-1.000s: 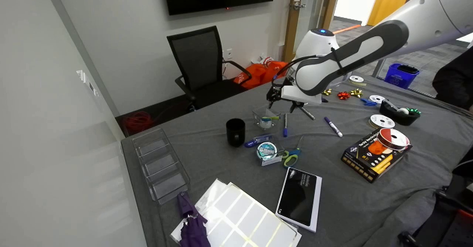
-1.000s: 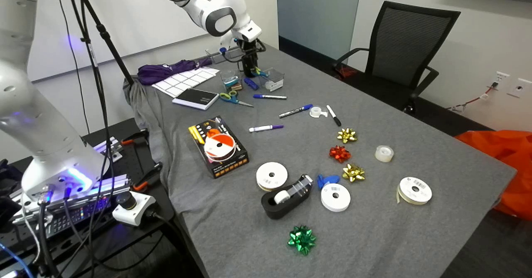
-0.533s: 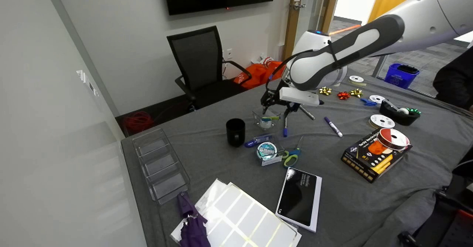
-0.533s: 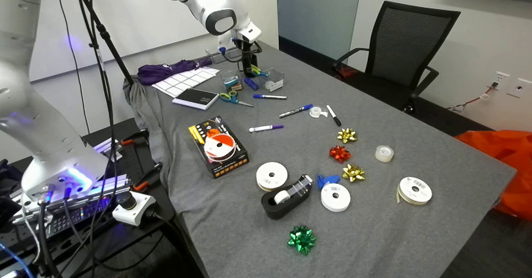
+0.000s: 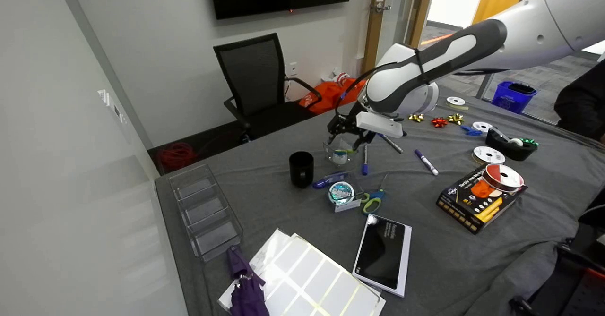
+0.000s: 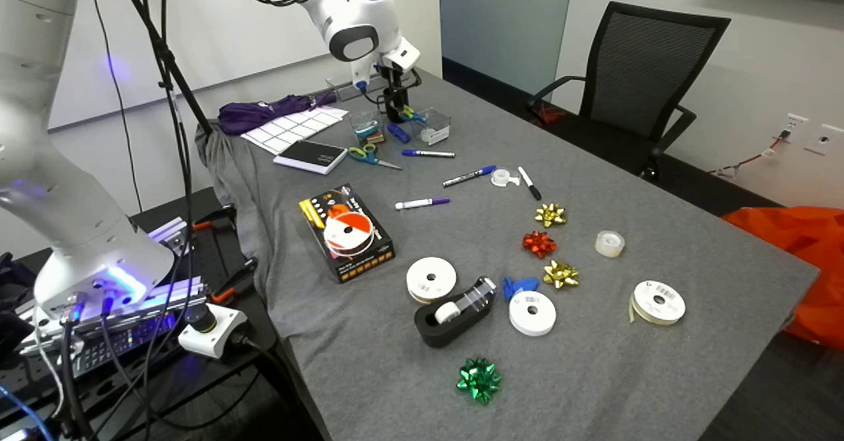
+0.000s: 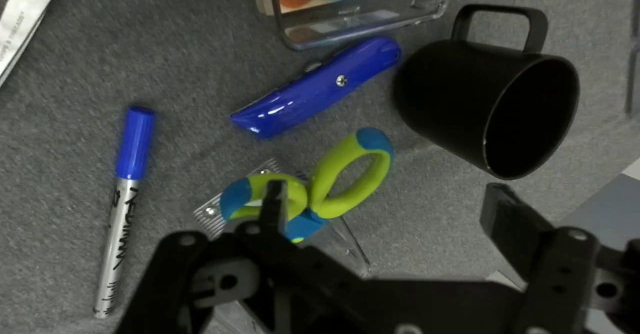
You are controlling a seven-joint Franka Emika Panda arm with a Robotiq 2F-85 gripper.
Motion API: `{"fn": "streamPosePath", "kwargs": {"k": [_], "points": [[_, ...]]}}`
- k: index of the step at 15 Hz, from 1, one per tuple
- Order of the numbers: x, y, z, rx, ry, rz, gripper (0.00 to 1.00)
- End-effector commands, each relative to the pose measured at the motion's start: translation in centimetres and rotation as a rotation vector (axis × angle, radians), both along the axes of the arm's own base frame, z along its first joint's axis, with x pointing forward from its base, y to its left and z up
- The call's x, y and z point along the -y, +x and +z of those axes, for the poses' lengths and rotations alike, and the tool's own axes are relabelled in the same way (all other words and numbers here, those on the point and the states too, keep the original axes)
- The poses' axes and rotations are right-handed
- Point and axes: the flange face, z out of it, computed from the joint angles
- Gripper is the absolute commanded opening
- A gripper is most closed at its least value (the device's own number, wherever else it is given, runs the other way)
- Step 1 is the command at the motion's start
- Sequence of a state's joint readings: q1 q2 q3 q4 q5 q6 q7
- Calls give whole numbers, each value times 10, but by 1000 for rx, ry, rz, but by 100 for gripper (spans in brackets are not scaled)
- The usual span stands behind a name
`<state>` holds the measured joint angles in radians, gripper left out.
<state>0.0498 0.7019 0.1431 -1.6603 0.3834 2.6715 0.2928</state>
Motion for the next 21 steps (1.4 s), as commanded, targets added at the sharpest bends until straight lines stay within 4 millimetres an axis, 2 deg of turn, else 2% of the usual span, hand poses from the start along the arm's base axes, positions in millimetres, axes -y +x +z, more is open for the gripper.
{"fn": "streamPosePath", "kwargs": {"k": [1, 10, 21], "points": [[5, 3, -7, -15, -18, 6, 100], [25, 1, -17, -84, -162, -32, 100], [22, -2, -22, -149, -167, -30, 100]]}}
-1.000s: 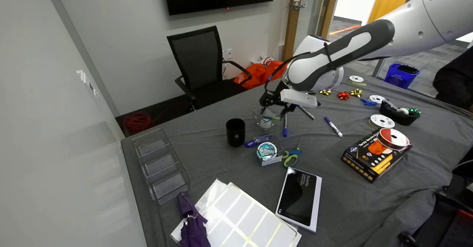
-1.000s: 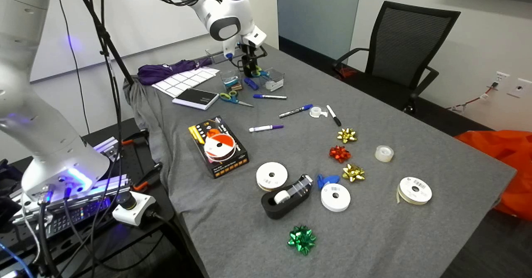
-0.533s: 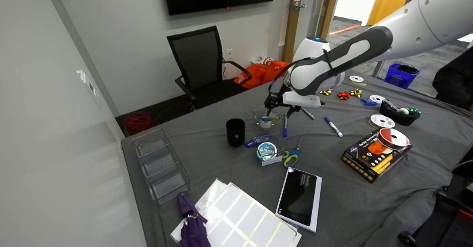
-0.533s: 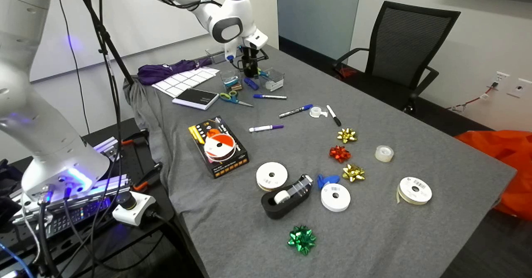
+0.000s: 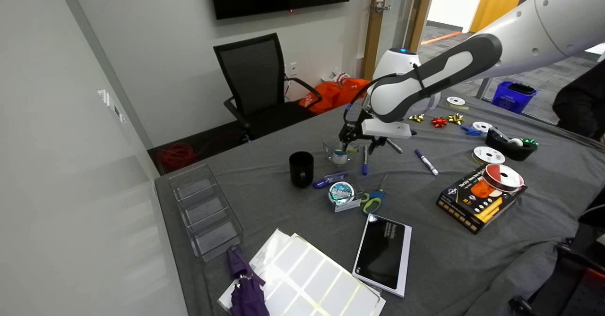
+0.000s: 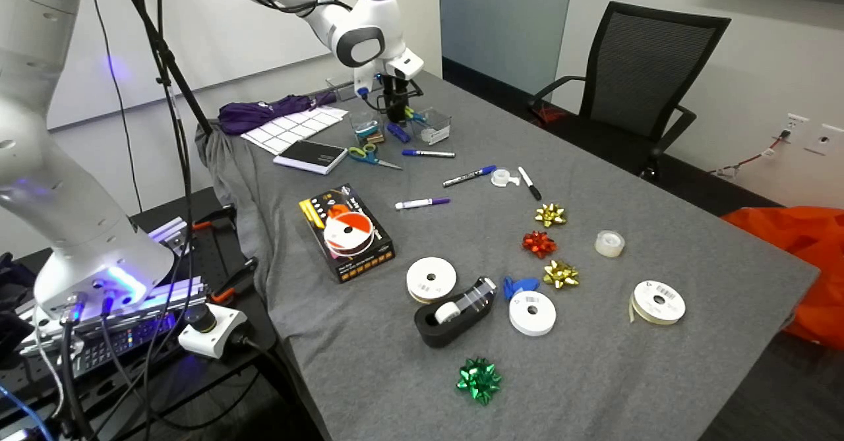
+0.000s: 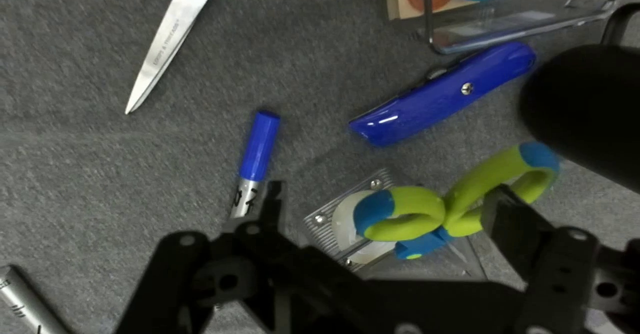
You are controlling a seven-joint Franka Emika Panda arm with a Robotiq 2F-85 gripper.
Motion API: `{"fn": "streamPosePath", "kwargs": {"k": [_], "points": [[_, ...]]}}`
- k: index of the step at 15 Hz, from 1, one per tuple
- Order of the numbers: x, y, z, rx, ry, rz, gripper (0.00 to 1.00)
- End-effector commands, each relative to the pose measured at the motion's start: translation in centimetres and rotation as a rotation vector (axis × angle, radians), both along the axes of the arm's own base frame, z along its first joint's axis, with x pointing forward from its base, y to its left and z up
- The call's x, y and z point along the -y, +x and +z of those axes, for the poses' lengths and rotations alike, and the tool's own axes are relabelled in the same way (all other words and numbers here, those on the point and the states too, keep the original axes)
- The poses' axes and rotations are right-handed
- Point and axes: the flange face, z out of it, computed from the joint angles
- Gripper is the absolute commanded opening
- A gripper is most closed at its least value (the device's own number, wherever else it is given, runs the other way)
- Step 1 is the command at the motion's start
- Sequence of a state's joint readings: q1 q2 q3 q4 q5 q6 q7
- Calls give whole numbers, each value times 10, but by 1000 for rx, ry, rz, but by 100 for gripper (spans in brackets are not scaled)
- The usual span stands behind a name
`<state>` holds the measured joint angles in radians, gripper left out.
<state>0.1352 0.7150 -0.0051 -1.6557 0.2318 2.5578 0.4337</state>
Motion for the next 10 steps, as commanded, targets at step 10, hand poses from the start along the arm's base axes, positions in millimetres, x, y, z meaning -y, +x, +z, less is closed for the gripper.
{"fn": "streamPosePath", "kwargs": {"k": [10], "points": [[-1, 4, 1, -14, -1, -18, 67]]}}
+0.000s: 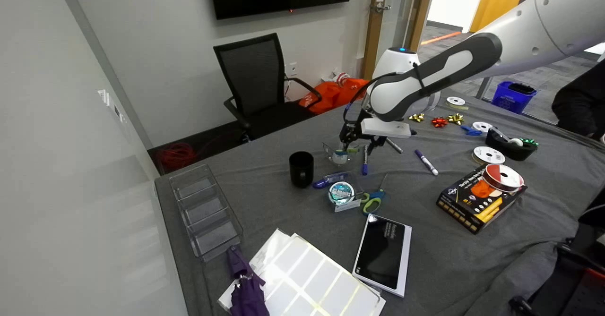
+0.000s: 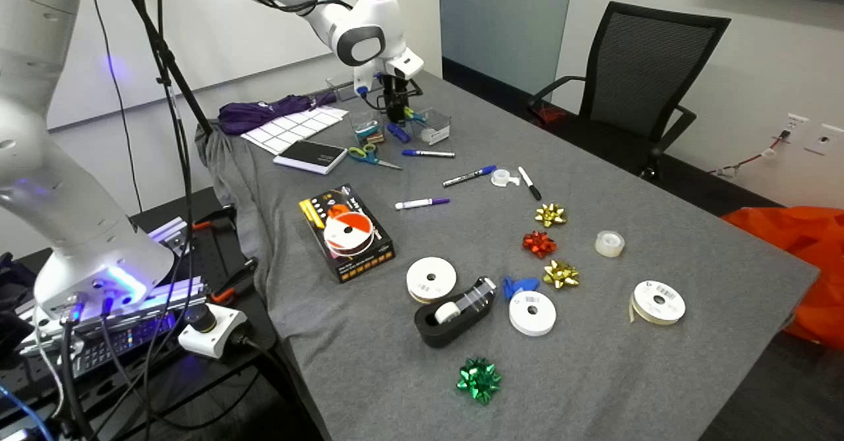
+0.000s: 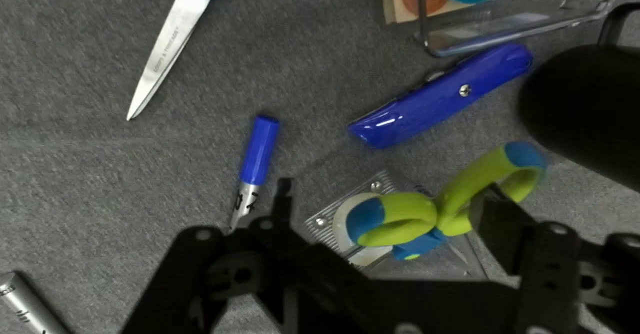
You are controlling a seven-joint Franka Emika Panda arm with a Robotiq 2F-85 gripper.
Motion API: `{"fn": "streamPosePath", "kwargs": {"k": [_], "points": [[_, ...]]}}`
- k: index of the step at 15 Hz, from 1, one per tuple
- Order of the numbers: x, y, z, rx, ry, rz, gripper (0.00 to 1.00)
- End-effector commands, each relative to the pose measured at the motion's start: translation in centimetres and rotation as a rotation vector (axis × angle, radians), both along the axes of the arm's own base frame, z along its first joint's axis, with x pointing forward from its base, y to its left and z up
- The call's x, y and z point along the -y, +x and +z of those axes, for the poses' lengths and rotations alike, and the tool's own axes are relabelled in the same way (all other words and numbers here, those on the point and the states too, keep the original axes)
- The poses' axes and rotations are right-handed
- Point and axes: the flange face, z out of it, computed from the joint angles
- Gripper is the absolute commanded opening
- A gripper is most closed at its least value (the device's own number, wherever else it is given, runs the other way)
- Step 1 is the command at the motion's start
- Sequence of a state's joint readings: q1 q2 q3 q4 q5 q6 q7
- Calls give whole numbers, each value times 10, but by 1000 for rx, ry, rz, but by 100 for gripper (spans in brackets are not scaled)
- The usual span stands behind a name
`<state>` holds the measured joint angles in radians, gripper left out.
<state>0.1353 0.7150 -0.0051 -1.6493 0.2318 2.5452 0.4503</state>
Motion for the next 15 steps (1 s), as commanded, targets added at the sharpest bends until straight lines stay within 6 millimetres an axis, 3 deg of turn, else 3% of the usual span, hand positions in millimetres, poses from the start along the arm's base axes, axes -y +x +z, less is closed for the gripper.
{"fn": "streamPosePath", "kwargs": {"k": [1, 9, 11, 15], "points": [[-1, 4, 0, -3, -3, -8, 60], [-2, 5, 1, 4, 13, -8, 4], [-4, 5, 2, 5, 32, -8, 0], [-11, 5, 1, -4, 111, -11, 4]]}}
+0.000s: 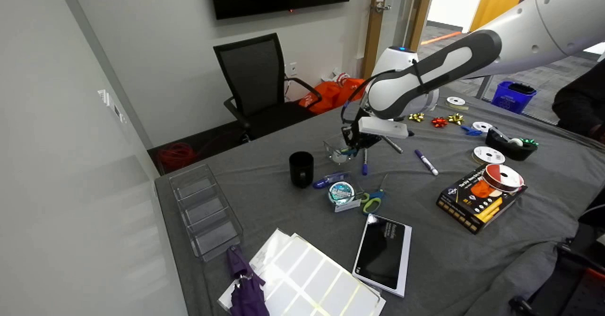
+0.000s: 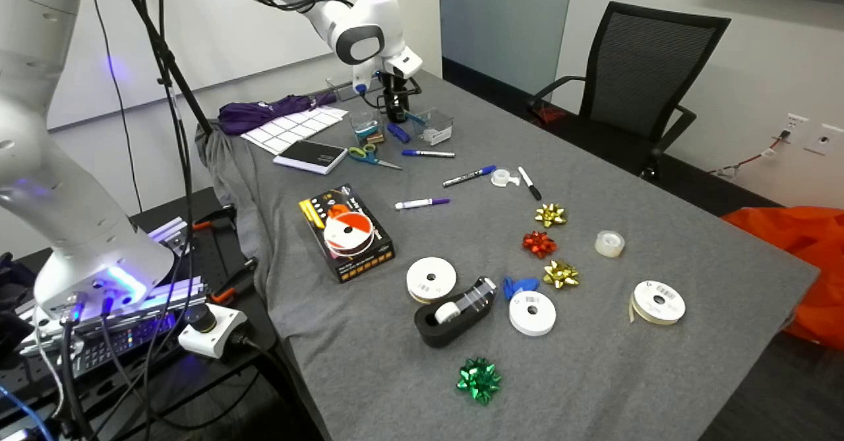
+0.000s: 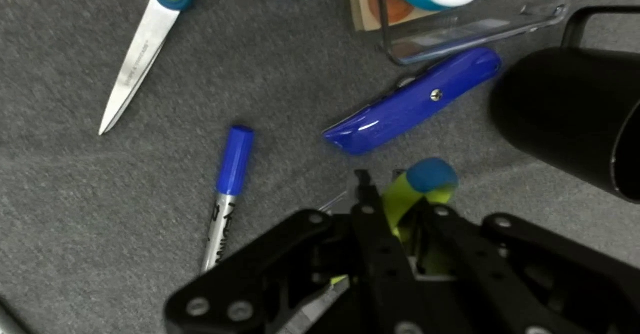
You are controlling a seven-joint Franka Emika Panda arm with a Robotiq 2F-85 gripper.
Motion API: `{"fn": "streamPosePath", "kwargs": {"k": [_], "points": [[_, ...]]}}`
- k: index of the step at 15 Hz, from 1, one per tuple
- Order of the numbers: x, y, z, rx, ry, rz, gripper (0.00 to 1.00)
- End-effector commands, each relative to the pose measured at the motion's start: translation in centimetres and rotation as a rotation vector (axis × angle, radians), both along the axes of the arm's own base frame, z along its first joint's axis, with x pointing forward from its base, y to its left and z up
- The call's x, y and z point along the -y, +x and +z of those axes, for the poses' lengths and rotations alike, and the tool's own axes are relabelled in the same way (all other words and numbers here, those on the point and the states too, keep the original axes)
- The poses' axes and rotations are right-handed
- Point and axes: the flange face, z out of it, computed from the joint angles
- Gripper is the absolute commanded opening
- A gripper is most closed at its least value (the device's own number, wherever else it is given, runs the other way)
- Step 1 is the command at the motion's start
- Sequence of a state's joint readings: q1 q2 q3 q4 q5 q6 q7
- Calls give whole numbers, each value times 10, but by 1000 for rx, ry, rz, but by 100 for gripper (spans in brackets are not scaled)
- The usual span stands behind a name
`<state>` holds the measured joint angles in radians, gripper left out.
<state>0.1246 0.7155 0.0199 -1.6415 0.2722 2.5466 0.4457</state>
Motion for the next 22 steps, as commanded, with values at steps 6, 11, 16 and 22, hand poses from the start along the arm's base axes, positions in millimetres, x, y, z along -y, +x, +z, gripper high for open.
{"fn": "streamPosePath", "kwargs": {"k": [6, 11, 16, 22], "points": [[-24, -1, 55, -5, 144, -13, 4], [-27, -7, 95, 4, 146, -4, 4], [12, -31, 151, -95, 100, 63, 4], [92, -62, 201, -187, -18, 143, 4]]}}
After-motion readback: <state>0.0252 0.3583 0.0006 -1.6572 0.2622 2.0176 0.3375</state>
